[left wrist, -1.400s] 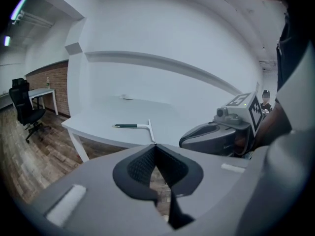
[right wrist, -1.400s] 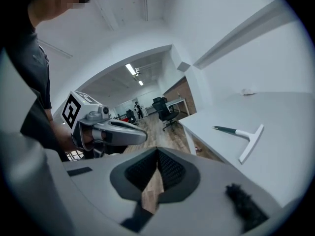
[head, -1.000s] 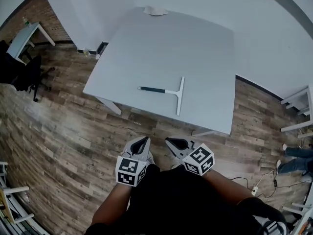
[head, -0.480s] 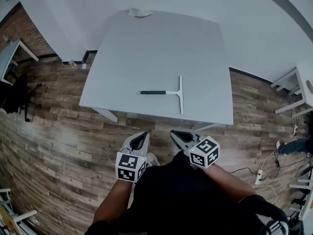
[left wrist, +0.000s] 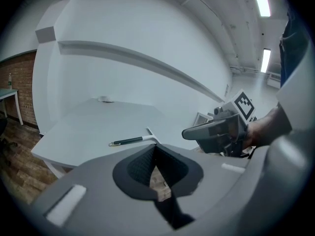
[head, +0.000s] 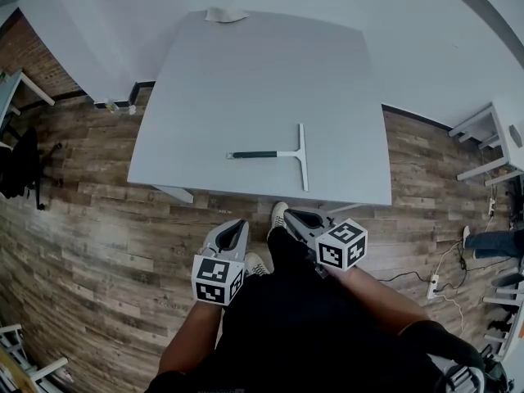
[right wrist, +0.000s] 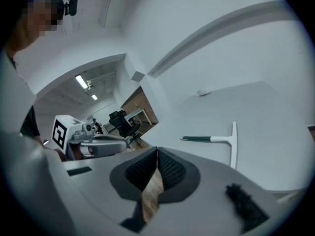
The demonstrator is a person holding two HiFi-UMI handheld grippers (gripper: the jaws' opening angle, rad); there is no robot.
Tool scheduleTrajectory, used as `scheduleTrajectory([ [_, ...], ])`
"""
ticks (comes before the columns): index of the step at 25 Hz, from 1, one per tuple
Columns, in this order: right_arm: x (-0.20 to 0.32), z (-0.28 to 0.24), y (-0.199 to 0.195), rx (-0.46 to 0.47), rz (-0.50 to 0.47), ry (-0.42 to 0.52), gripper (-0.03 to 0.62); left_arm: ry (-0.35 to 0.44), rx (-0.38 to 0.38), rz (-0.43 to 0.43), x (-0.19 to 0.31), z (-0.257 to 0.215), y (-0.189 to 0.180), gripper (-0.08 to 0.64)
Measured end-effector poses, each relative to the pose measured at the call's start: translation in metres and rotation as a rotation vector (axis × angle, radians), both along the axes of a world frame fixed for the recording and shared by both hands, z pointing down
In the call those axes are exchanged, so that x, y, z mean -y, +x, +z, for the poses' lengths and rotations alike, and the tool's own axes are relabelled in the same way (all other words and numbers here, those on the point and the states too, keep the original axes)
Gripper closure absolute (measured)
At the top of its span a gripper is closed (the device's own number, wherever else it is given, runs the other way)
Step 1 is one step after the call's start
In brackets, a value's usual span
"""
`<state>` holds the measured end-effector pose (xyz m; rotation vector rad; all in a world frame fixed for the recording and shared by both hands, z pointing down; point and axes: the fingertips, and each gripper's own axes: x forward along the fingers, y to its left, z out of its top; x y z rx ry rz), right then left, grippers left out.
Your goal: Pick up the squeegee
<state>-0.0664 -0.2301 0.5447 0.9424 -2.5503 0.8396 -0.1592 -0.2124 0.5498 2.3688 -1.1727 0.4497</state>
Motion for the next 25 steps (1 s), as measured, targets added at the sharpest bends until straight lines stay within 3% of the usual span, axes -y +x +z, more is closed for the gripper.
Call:
scheduleTrajectory([
  [7,0.059,0.039,0.015,0.047,0.133,-0.143,0.584,-0.013,0.022,-0.049,0.018,0.003,-0.016,0.552],
  [10,0.091,0.062,0.021,-0.002,0.128,-0.153,0.549,-0.027,0.034,-0.077,0.03,0.009,-0.024,0.552],
  [12,0.111,0.076,0.026,-0.09,0.094,-0.113,0.518,-0.036,0.037,-0.09,0.036,0.012,-0.024,0.552],
  [16,0.147,0.103,0.022,-0.424,-0.153,0.105,0.463,-0.032,0.043,-0.105,0.053,0.007,-0.02,0.552],
  [19,0.176,0.128,0.02,-0.599,-0.313,0.185,0.451,-0.03,0.056,-0.114,0.068,0.005,-0.022,0.552],
  [22,0.192,0.154,0.016,-0.739,-0.491,0.245,0.449,-0.041,0.067,-0.133,0.081,0.006,-0.025,0.552],
  [25,0.186,0.175,0.008,-0.809,-0.691,0.278,0.449,-0.052,0.07,-0.152,0.088,0.007,-0.027,0.552],
])
